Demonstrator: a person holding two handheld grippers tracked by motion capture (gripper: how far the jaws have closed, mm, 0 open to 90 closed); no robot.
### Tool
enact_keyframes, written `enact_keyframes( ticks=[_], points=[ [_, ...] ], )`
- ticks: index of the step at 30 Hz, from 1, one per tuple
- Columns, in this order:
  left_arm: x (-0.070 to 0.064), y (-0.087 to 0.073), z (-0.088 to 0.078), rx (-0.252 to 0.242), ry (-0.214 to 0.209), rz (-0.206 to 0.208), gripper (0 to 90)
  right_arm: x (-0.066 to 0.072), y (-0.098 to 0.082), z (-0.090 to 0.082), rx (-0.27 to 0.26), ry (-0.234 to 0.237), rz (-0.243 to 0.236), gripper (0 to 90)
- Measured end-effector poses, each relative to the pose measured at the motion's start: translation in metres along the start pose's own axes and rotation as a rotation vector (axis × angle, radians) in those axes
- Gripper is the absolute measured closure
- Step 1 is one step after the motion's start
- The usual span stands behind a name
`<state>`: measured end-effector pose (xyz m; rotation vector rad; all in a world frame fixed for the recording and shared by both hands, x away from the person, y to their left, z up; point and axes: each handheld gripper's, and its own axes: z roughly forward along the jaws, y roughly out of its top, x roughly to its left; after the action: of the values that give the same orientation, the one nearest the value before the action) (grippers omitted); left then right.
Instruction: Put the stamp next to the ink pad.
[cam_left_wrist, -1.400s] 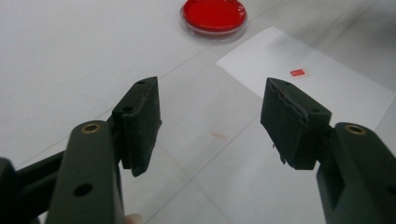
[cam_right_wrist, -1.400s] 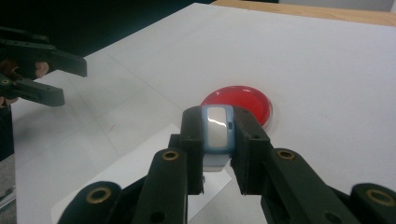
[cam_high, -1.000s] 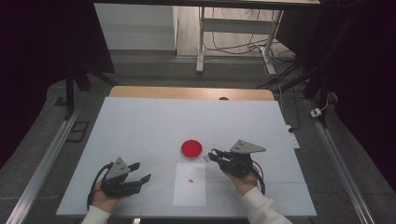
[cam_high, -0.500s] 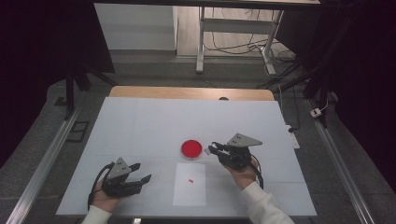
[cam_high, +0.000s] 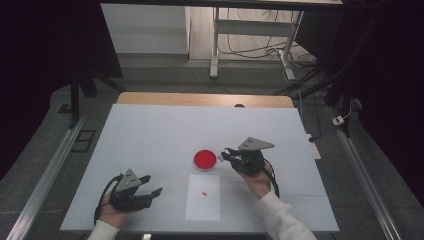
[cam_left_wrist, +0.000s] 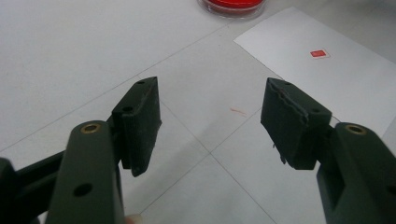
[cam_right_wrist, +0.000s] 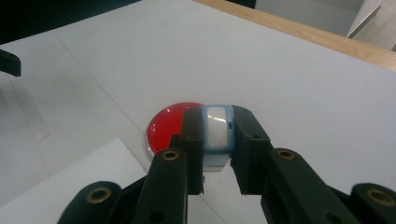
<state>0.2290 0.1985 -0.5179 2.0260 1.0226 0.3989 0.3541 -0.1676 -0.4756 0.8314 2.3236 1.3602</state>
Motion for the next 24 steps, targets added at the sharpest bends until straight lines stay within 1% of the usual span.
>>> enact_keyframes(
  ticks=[6,9,13,15,19,20,24],
  points=[
    [0.001,0.000,-0.001,-0.001,0.005,-0.004,38.0,0.001,0.003,0.006,0.018,0.003,-0.014,75.2],
    [0.001,-0.001,-0.001,0.000,0.006,-0.004,38.0,-0.002,0.003,0.012,0.043,0.000,-0.011,75.2],
    [0.001,-0.001,0.000,0.002,0.004,-0.002,37.9,-0.002,0.004,0.019,0.075,-0.010,-0.023,75.2],
    [0.001,-0.001,0.000,0.002,0.005,-0.002,37.9,-0.002,0.005,0.022,0.096,-0.024,-0.034,75.2],
    [0.001,-0.001,0.000,0.003,0.006,-0.001,37.8,-0.006,0.003,0.029,0.125,-0.037,-0.035,75.2],
    [0.001,-0.001,0.000,0.003,0.005,-0.001,37.8,-0.006,0.002,0.030,0.134,-0.050,-0.037,75.2],
    [0.001,-0.001,0.000,0.005,0.004,0.000,37.6,-0.011,-0.001,0.035,0.156,-0.063,-0.031,75.1]
  ],
)
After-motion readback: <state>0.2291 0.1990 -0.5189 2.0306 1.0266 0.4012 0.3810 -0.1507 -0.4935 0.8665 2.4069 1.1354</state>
